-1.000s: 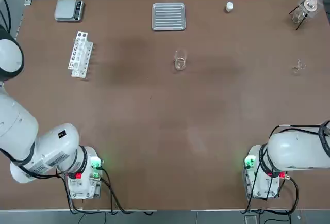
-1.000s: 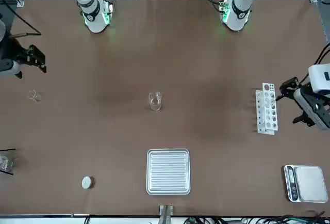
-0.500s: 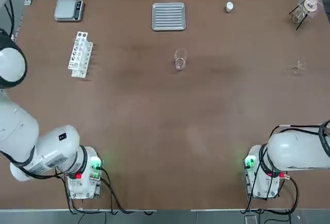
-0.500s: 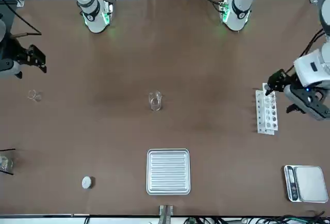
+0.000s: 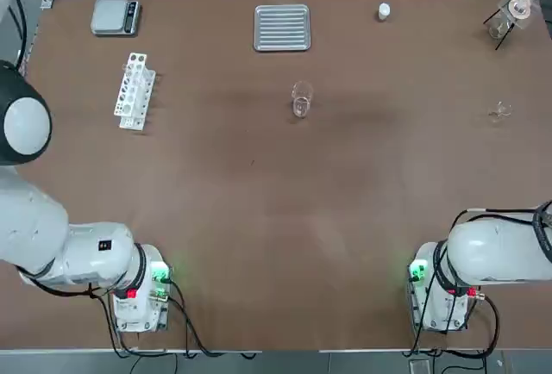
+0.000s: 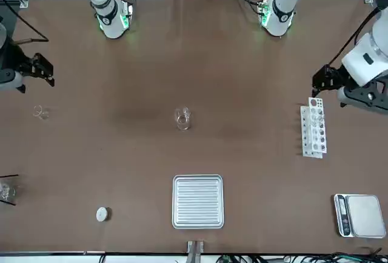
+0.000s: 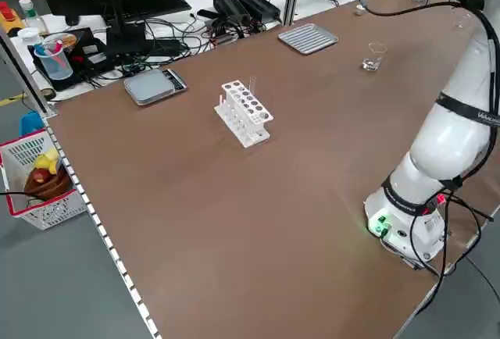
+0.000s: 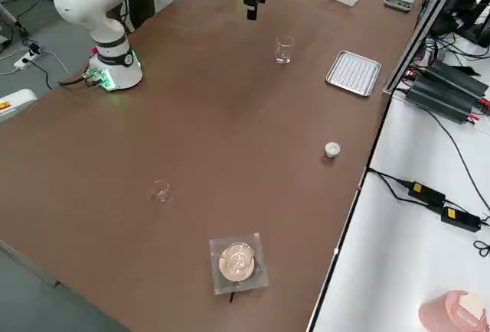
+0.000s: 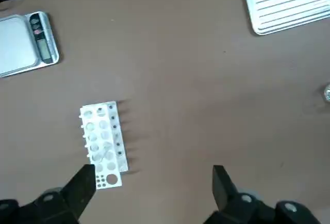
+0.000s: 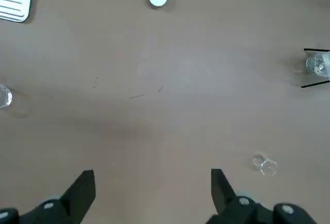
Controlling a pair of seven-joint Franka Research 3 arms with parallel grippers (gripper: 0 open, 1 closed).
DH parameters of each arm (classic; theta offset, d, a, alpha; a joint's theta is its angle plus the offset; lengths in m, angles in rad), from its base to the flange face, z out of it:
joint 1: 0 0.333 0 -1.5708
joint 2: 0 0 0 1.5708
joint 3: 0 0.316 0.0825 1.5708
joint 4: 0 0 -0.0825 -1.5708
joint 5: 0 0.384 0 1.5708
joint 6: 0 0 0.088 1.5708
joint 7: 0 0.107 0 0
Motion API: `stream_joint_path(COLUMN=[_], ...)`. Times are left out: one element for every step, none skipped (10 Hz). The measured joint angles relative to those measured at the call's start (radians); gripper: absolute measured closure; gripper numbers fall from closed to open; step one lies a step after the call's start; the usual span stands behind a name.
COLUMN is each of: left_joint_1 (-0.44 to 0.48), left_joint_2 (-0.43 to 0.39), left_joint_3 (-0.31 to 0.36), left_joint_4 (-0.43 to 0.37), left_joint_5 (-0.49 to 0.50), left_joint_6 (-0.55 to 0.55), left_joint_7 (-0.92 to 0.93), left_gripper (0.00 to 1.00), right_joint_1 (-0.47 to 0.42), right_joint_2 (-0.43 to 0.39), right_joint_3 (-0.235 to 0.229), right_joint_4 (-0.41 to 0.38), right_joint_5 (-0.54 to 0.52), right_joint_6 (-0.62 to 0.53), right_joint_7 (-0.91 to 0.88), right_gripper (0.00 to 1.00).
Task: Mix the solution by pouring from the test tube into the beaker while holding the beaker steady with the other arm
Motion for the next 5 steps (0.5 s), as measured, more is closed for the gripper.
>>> stream_joint_path(left_joint_1=[-0.08,-0.125,-0.14,-0.14,-0.14], left_joint_2=[-0.01,-0.023,-0.039,-0.053,-0.063], left_joint_3=[0.099,0.144,0.154,0.155,0.156], left_joint_4=[0.0,0.0,-0.002,-0.005,-0.009], left_joint_5=[0.0,0.0,0.0,0.0,0.0], left_joint_6=[-0.007,-0.017,-0.029,-0.044,-0.054], left_joint_7=[0.001,-0.001,-0.003,-0.004,-0.006], left_gripper=[0.0,0.0,0.0,0.0,0.0], right_joint_1=[0.0,0.0,0.0,0.0,0.0], right_joint_2=[0.0,0.0,0.0,0.0,0.0], right_joint_3=[-0.001,-0.001,-0.001,-0.001,-0.001], right_joint_4=[0.0,0.0,0.0,0.0,0.0], right_joint_5=[0.0,0.0,0.0,0.0,0.0], right_joint_6=[0.001,0.001,0.001,0.001,0.001], right_joint_7=[0.0,0.0,0.0,0.0,0.0], right_gripper=[0.01,0.01,0.01,0.01,0.01])
